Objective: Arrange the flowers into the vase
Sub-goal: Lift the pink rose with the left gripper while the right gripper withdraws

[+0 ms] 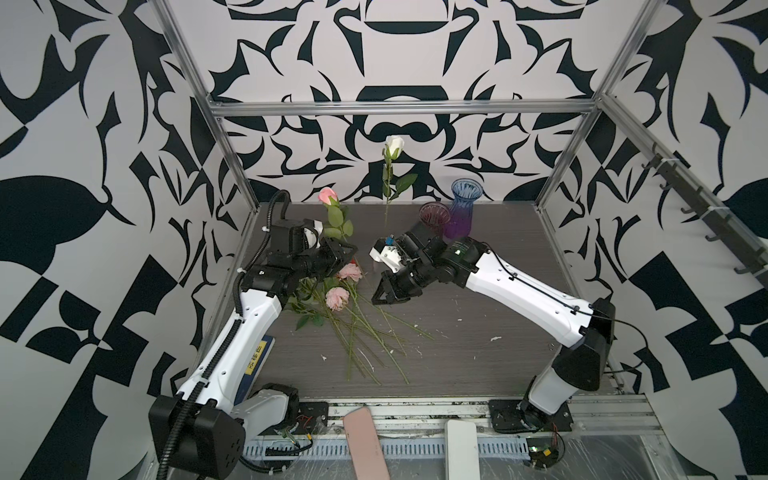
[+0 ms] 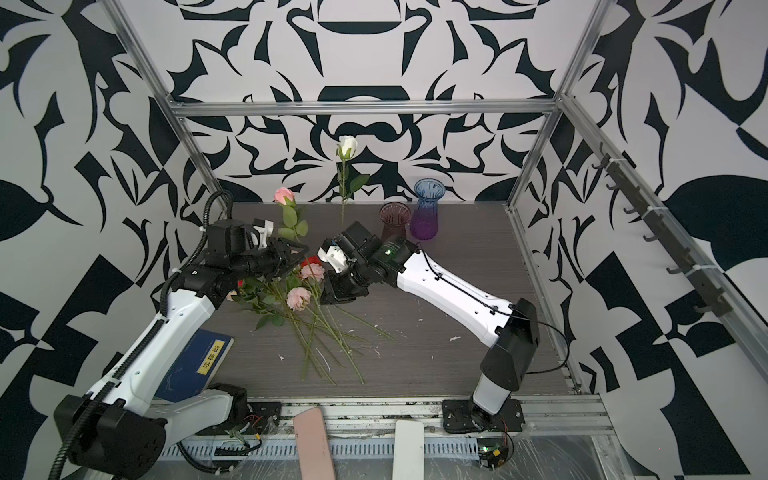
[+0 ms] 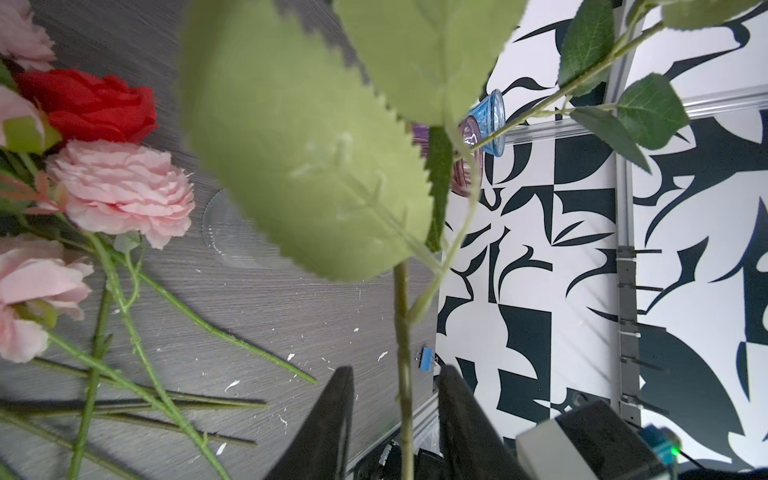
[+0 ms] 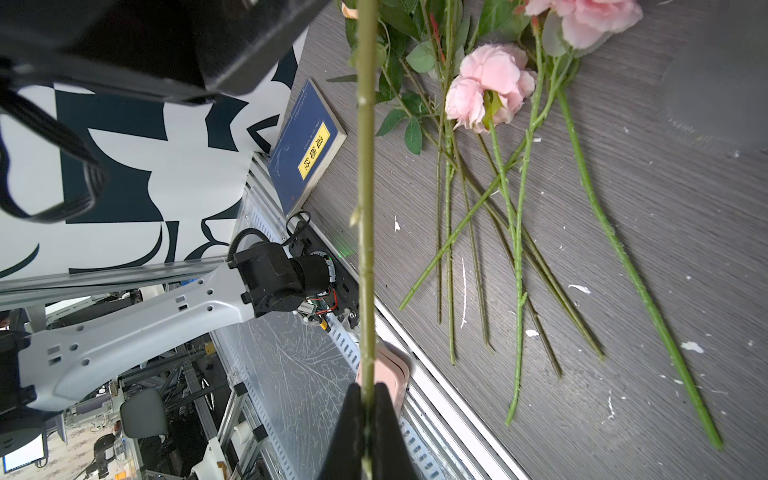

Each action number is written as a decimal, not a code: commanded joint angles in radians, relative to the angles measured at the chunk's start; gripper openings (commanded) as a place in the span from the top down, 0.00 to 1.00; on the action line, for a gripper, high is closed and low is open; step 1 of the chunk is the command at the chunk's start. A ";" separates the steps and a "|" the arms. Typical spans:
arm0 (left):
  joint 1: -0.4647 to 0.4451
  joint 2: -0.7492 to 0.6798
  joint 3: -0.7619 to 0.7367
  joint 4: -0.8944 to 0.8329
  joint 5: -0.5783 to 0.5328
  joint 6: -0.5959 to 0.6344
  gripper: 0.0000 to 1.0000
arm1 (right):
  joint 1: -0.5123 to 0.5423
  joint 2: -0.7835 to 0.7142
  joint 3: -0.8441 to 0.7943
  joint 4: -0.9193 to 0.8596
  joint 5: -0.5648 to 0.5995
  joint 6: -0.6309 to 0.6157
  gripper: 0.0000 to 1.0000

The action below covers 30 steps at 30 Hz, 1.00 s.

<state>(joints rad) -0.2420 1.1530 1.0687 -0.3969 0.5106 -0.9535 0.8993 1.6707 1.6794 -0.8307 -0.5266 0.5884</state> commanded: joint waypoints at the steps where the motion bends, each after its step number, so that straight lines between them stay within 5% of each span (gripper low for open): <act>1: 0.003 0.002 -0.015 0.051 0.026 -0.015 0.70 | 0.006 -0.025 0.003 0.053 0.012 0.017 1.00; 6: 0.003 0.020 -0.010 0.081 0.038 -0.030 1.00 | 0.006 -0.039 -0.014 0.067 0.018 0.021 1.00; 13: 0.004 0.049 0.031 0.101 0.027 -0.024 1.00 | -0.005 -0.034 0.027 0.012 0.045 -0.022 0.97; 15: 0.004 0.060 0.050 0.103 0.025 -0.020 1.00 | -0.007 -0.038 0.043 -0.012 0.073 -0.042 0.68; 17: 0.005 0.070 0.070 0.100 0.020 -0.013 1.00 | -0.013 -0.051 0.056 -0.035 0.119 -0.065 0.53; 30: 0.006 0.170 0.227 0.203 -0.120 -0.024 1.00 | -0.166 -0.373 -0.084 -0.050 0.568 -0.094 0.55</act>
<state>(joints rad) -0.2413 1.2896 1.2625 -0.2634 0.4419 -0.9730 0.7490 1.3815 1.6432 -0.8787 -0.1276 0.5125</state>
